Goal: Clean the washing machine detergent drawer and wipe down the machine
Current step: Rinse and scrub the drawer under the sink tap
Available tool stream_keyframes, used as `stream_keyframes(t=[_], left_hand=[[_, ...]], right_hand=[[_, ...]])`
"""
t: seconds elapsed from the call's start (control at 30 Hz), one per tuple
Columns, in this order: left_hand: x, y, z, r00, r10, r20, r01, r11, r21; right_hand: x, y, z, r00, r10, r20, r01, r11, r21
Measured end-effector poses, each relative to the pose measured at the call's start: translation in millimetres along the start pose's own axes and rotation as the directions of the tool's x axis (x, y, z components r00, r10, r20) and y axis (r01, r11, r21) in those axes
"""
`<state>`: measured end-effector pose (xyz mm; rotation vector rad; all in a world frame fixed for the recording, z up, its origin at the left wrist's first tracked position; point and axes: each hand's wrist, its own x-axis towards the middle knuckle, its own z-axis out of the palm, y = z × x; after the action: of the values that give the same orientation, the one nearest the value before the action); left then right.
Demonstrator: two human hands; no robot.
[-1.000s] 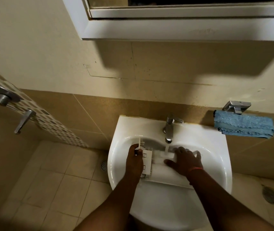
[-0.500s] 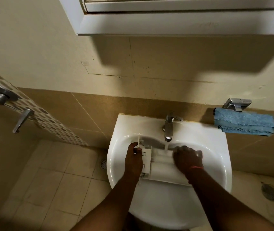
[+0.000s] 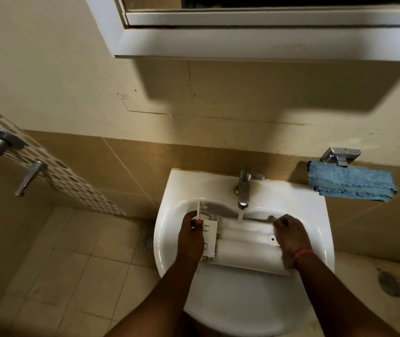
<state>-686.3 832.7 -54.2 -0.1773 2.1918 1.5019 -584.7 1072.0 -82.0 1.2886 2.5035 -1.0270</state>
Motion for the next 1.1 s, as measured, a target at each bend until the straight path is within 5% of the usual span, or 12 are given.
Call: stream_keyframes(t=[0.1,0.2,0.57,0.77,1.1], left_hand=[[0,-2,-2,1.000,0.015,0.004,-0.015,1.000,0.024],[2,-6,-1,1.000,-0.005,0.022,0.005,1.000,0.017],[-5,-2,41,0.969,-0.212,0.123,0.205,0.977,0.067],[-3,-6,65,0.917,-0.344,0.200,0.337,0.939,0.070],[3,1,63,0.846,-0.513,0.143,0.530,0.840,-0.120]], right_hand=[[-19,-3,-6,0.981,0.180,-0.075,-0.149,0.939,0.310],[-48,-15,-23,0.983,0.149,-0.109,-0.082,0.880,0.469],[-92,-38,-73,0.952,-0.090,-0.293,0.193,0.920,0.342],[-117,-42,-79,0.887,-0.273,-0.372,0.335,0.935,0.113],[-141,-54,-66,0.792,-0.537,-0.290,0.536,0.839,-0.090]])
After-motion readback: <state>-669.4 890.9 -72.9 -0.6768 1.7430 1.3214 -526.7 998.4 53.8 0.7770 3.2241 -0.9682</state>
